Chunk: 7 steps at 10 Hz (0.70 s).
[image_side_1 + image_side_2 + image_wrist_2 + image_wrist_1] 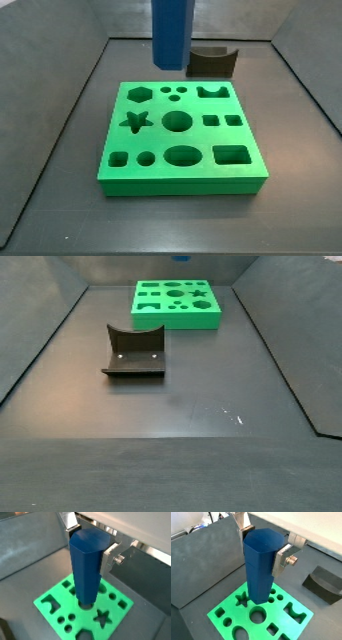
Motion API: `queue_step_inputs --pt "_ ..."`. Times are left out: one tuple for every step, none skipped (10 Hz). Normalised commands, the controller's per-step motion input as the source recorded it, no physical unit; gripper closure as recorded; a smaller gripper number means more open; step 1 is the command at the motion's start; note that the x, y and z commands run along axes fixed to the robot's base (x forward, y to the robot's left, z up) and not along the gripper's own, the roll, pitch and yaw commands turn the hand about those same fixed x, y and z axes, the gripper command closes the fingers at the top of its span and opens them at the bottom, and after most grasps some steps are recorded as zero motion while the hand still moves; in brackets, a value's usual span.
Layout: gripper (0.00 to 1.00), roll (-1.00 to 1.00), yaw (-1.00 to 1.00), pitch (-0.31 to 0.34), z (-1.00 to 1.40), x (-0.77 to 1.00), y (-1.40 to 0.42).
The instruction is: Insert the hexagon object.
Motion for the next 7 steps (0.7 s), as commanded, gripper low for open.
queue_step_inputs --pt "1.00 0.01 -0.37 -0.029 -0.61 -0.51 0.60" --pt "1.00 0.01 -0.41 -0.044 -0.67 -0.56 0.57" --pt "1.00 0.00 -0.52 -0.076 -0.75 -0.59 0.45" --pt "1.00 0.01 -0.68 -0.131 -0.77 -0.59 0.29" --pt "1.00 0.01 -0.87 -0.111 -0.79 -0.36 0.15" --pt "1.00 0.02 -1.00 -0.103 -0.58 -0.08 0.03" --pt "1.00 -0.03 -0.68 -0.057 -0.13 -0.11 0.23"
